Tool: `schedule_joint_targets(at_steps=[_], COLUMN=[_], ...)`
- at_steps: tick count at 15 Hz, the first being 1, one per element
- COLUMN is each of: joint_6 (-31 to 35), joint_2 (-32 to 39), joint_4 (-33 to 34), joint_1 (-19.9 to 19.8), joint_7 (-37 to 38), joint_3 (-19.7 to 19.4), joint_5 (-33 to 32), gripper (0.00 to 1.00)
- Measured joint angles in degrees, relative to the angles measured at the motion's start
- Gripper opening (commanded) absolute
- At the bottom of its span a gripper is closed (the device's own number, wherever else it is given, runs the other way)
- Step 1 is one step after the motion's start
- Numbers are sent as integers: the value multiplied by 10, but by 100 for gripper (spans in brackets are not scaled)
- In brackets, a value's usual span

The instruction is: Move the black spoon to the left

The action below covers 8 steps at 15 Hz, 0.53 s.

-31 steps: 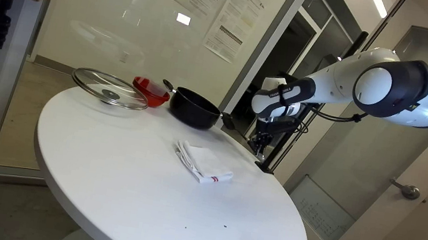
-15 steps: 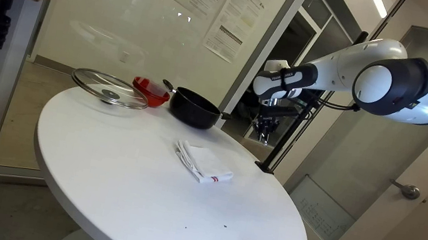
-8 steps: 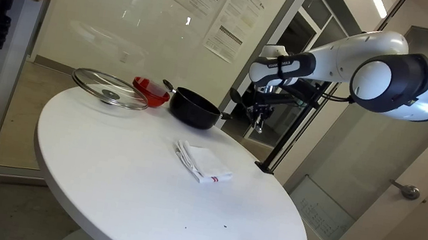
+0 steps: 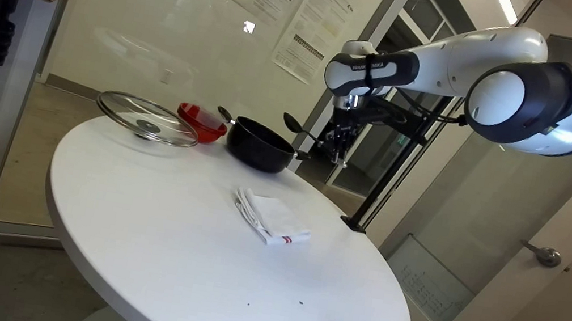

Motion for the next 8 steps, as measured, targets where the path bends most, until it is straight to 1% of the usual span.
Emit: schedule_joint_targets(at_steps=[3, 5, 8], joint_6=[-48, -104, -173], joint_2=[-9, -10, -9], joint_4=[3, 17, 37], joint_1=[5, 5, 6], joint_7=[-66, -101, -112], joint_3=[0, 5, 6], joint_5=[0, -8, -21], gripper=[8, 8, 8])
